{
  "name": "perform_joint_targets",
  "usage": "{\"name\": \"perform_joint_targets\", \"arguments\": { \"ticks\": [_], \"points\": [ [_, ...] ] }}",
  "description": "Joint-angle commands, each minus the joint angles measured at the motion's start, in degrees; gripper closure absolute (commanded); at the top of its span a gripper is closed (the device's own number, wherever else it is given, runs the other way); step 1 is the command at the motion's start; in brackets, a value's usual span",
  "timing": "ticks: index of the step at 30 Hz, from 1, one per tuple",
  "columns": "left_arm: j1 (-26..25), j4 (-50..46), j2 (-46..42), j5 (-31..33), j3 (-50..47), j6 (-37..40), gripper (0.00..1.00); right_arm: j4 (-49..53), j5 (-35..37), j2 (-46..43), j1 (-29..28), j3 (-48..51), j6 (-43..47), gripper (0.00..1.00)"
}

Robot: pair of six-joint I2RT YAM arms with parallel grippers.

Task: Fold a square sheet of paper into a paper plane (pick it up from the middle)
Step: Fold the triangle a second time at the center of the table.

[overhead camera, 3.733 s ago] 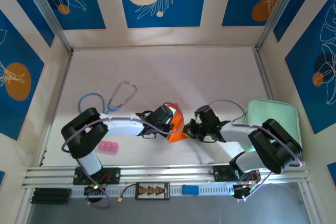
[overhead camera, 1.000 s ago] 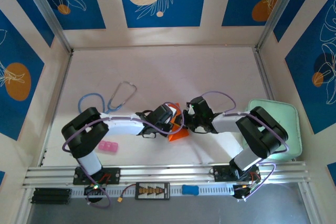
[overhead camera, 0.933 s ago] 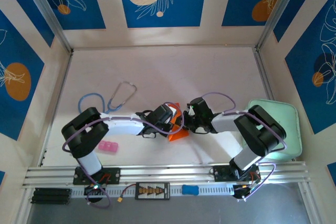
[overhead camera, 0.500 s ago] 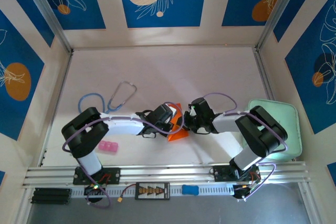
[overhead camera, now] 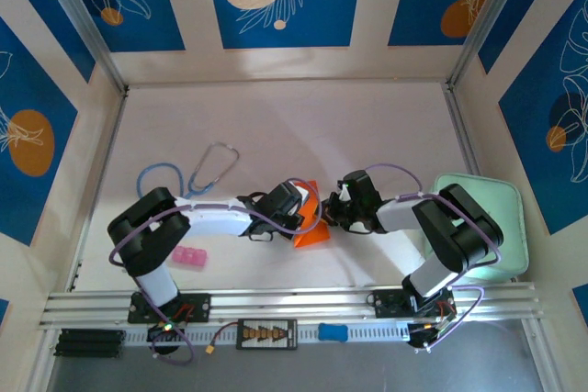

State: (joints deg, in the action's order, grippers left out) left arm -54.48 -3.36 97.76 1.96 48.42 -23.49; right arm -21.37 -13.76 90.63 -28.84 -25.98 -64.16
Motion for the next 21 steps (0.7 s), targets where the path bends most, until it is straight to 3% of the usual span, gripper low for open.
{"name": "perform_joint_targets", "arguments": {
  "ticks": [1, 5, 12, 21],
  "points": [
    [0.7, -2.6, 1.6, -0.5, -0.2, 0.8, 1.00, -0.2, 1.0, -1.3, 2.0, 3.1, -1.9, 1.00],
    [0.7, -2.6, 1.6, -0.5, -0.1, 0.8, 1.00, -4.0, -2.0, -4.0, 3.3, 4.2, -1.8, 1.00],
    [0.7, -2.5, 1.6, -0.7, -0.2, 0.8, 1.00, 8.3, 0.7, -12.0, -1.1, 0.0, 3.9, 1.00],
    [0.7, -2.6, 1.7, -0.9, 0.0, 0.8, 1.00, 3.7, -0.9, -5.4, -5.2, -0.9, 1.1, 1.00]
  ]
}}
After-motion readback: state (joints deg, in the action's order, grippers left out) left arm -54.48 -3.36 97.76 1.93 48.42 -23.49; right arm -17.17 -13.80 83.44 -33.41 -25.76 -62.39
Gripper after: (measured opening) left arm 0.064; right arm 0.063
